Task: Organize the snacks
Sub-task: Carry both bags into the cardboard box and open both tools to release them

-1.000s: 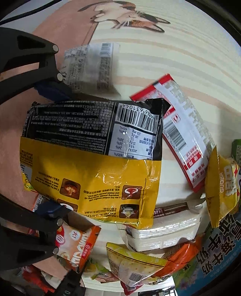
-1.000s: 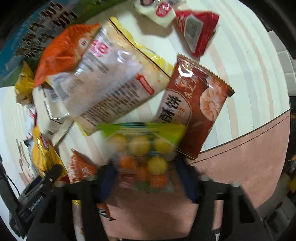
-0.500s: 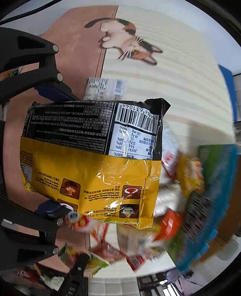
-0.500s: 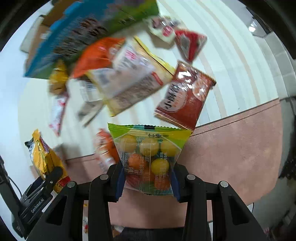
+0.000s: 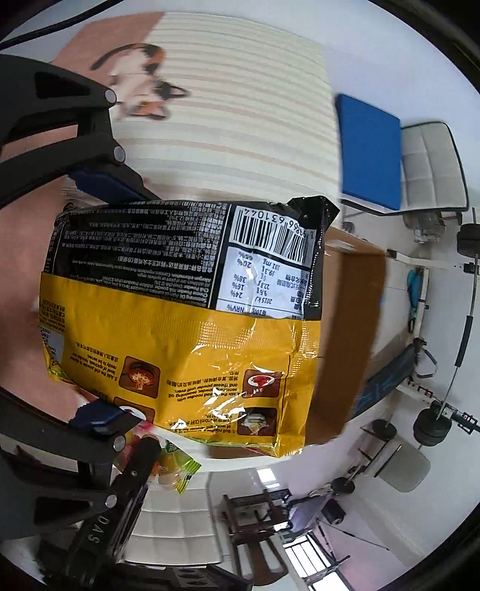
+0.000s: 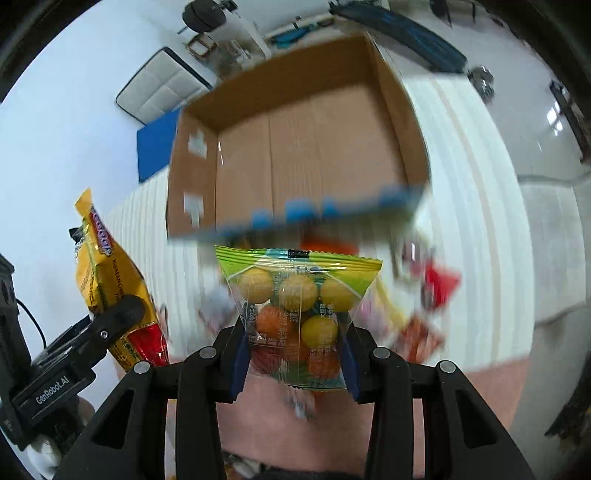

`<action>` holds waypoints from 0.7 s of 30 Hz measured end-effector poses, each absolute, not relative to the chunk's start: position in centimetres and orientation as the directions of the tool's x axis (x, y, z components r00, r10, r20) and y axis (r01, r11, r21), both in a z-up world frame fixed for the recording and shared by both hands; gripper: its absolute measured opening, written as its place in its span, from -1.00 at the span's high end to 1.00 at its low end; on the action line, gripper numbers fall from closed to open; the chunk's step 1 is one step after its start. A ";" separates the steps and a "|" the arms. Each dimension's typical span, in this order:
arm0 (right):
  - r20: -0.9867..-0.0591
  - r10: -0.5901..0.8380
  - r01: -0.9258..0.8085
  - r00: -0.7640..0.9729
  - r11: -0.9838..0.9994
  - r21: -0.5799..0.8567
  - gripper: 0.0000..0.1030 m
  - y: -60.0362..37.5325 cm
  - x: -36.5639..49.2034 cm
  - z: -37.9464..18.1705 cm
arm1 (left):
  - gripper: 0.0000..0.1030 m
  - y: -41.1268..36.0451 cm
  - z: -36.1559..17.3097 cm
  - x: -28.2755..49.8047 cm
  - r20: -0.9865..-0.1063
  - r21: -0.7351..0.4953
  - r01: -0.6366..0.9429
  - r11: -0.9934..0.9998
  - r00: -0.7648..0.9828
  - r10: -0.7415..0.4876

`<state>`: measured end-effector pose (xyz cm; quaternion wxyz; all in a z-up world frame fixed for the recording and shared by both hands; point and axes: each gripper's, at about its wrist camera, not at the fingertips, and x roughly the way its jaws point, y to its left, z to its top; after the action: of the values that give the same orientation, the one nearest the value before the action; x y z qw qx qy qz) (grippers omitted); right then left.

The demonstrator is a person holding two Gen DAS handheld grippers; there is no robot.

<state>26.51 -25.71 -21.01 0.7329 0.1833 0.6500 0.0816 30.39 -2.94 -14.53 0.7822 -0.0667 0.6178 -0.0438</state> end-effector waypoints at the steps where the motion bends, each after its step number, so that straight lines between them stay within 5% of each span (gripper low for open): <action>1: -0.926 0.349 0.111 0.146 0.924 0.366 0.14 -25.8 28.6 -20.9 | -0.69 -3.0 -15.1 32.2 -0.963 -0.149 -0.018 0.989 0.229 -0.141; 10: -0.944 0.322 0.086 0.074 0.941 0.328 0.14 -26.1 43.8 -26.3 | -0.69 -4.7 -22.7 47.3 -0.989 -0.109 -0.049 0.993 0.110 -0.103; 21: -0.966 0.258 0.038 -0.013 0.966 0.257 0.14 -25.4 51.2 -34.2 | -0.69 -7.8 -29.3 52.2 -0.994 -0.101 -0.045 0.994 -0.031 -0.103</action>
<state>51.15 -25.37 -34.21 0.6948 0.1045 0.7072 0.0791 52.21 -7.77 -29.32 0.6942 -0.0516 0.7176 -0.0206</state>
